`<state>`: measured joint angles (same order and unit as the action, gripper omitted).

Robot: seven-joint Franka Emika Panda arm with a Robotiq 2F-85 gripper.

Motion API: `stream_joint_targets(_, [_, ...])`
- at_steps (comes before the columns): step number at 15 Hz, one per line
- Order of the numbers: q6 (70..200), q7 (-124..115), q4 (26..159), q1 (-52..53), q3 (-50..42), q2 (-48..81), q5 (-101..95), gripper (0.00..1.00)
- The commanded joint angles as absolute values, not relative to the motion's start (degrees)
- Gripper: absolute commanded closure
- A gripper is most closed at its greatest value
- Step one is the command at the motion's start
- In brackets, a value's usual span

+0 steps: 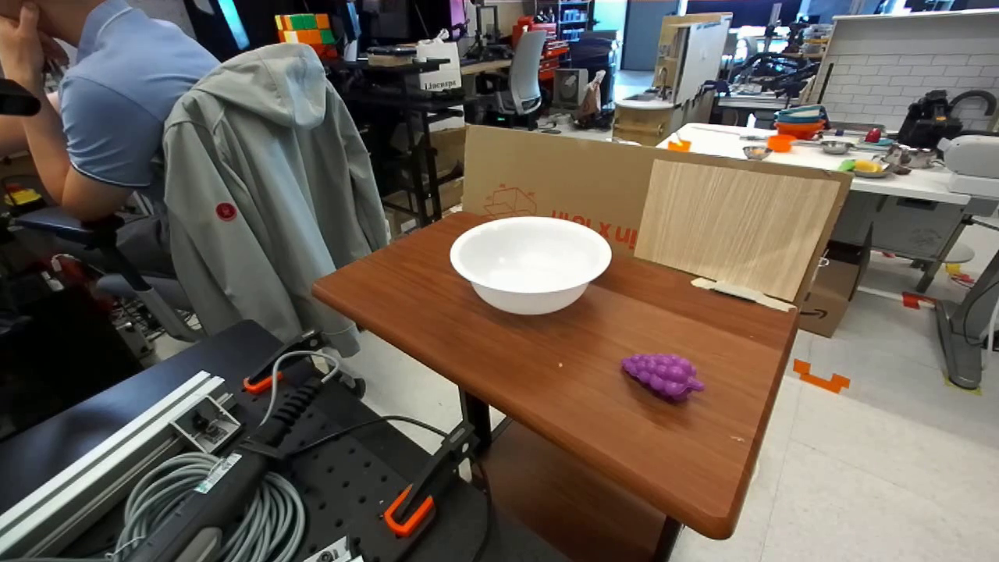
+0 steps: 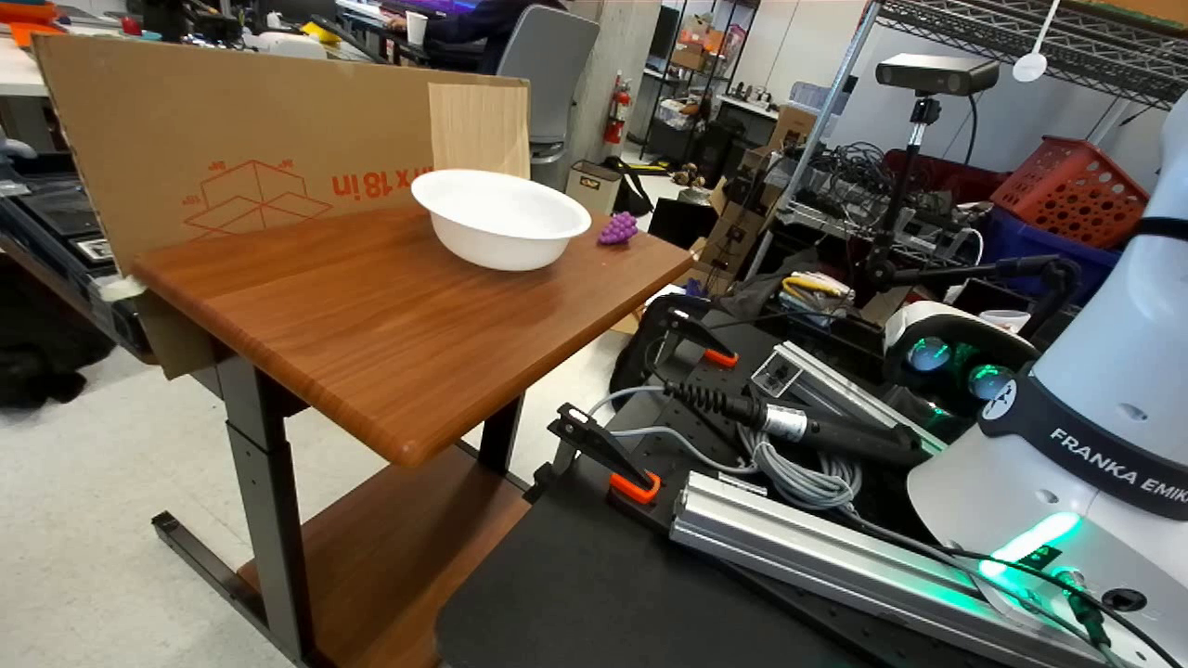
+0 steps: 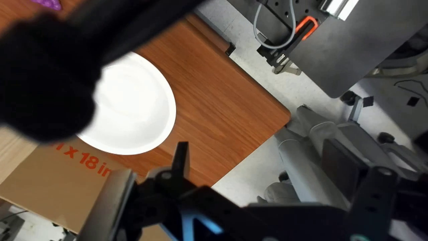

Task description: Pick up the purple object from the table and put it in the bowl

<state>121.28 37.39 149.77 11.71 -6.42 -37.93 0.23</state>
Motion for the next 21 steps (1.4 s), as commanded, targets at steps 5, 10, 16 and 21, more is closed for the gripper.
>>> stream_joint_targets(5, [111.75, 55.79, 148.99, 8.99, -13.91, -38.90, 1.71, 0.00])
stream_joint_targets(10, [116.11, 54.84, 150.08, 8.93, -12.75, -37.06, 2.51, 0.00])
stream_joint_targets(16, [116.23, 70.17, 147.46, 8.41, -14.48, -31.87, -3.89, 0.00])
stream_joint_targets(21, [118.25, 81.09, 141.37, 1.20, -16.24, -25.85, -15.31, 0.00])
